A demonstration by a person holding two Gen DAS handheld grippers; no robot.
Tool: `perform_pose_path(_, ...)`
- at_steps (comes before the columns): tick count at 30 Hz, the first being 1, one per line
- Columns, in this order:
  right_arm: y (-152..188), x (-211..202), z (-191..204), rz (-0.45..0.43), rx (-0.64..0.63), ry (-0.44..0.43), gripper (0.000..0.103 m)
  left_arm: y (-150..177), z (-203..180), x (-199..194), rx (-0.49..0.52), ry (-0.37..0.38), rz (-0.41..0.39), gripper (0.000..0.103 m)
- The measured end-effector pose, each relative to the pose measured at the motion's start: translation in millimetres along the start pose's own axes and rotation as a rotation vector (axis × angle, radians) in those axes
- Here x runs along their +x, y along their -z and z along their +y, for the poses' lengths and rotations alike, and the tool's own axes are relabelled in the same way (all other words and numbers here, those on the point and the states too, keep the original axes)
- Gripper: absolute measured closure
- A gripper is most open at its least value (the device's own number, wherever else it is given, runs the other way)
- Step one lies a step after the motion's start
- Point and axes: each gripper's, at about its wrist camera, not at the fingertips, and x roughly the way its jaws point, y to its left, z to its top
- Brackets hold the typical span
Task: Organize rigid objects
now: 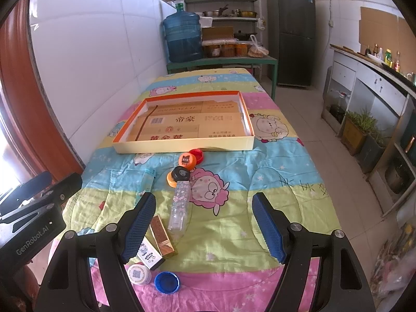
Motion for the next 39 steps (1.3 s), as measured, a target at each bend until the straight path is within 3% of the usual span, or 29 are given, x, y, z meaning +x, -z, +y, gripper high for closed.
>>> perform_pose_path(31, 14.7, 4.9, -2.4, 0.014, -0.008, -0.014, 0.025, 10.7, -1.7, 5.0, 0.007, 0.003, 0.026, 0.039)
perform_pose_path(39, 44.4, 10.8, -7.1, 0.058, -0.063, -0.02, 0.025, 35.4, 2.8, 8.8, 0.026, 0.076, 0.062, 0.039)
